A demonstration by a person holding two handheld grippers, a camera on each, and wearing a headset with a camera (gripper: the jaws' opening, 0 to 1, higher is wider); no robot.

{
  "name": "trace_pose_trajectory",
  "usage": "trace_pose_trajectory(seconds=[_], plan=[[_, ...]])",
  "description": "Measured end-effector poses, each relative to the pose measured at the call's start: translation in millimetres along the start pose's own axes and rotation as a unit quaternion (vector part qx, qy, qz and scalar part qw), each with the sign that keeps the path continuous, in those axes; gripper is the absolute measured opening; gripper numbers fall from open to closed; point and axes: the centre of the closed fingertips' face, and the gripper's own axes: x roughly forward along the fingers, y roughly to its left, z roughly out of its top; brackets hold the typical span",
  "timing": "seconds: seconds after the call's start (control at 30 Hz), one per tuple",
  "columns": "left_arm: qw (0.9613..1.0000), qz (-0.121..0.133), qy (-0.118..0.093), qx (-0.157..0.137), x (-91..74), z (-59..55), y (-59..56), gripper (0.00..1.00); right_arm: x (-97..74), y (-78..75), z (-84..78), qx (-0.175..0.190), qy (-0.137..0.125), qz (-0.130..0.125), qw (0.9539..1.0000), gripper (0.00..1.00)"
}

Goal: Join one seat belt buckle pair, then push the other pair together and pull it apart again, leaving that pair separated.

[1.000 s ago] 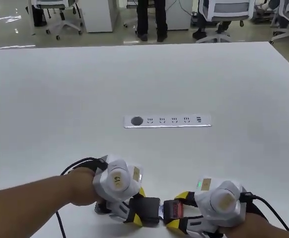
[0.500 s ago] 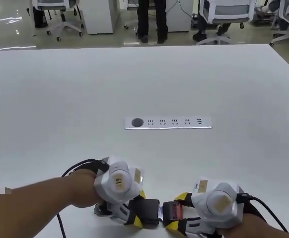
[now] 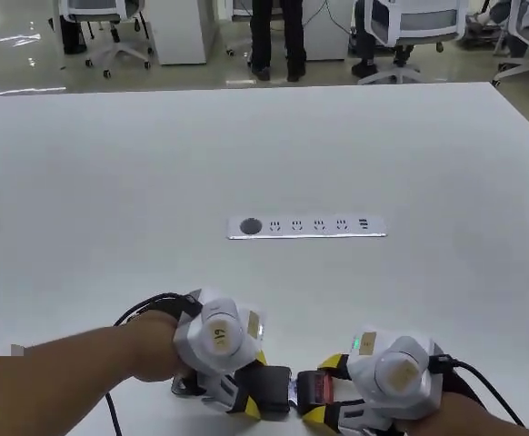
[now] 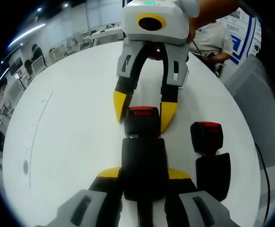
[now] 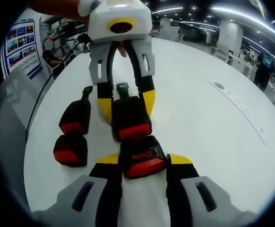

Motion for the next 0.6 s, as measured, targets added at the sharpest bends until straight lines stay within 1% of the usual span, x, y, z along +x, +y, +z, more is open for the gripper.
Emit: trace_pose_trajectory(seconds=[0.1, 0.17, 0.4, 0.6], plan=[[1.0, 0.001, 0.0, -0.002, -0.8, 1.4, -1.1, 0.35, -0.3, 0.5, -0.2, 0.001, 0.002, -0.003, 1.0, 0.34], [1.0, 0.002, -0.001, -0.004, 0.0, -0.6, 0.5, 0.35, -0.6, 0.9, -0.1, 0.001, 0.003, -0.004, 1.0, 0.34], [1.0, 0.003, 0.0, -0.005, -2.4, 2.8, -2.6, 0.35, -2.0, 1.2, 0.1, 0.001, 0.008, -0.005, 1.0, 0.34], [1.0, 0.005, 0.002, -0.006, -2.5, 2.1, -2.3, 0.35, -4.2, 0.6, -3.1, 0.0, 0.012, -0.007, 0.9999, 0.34]])
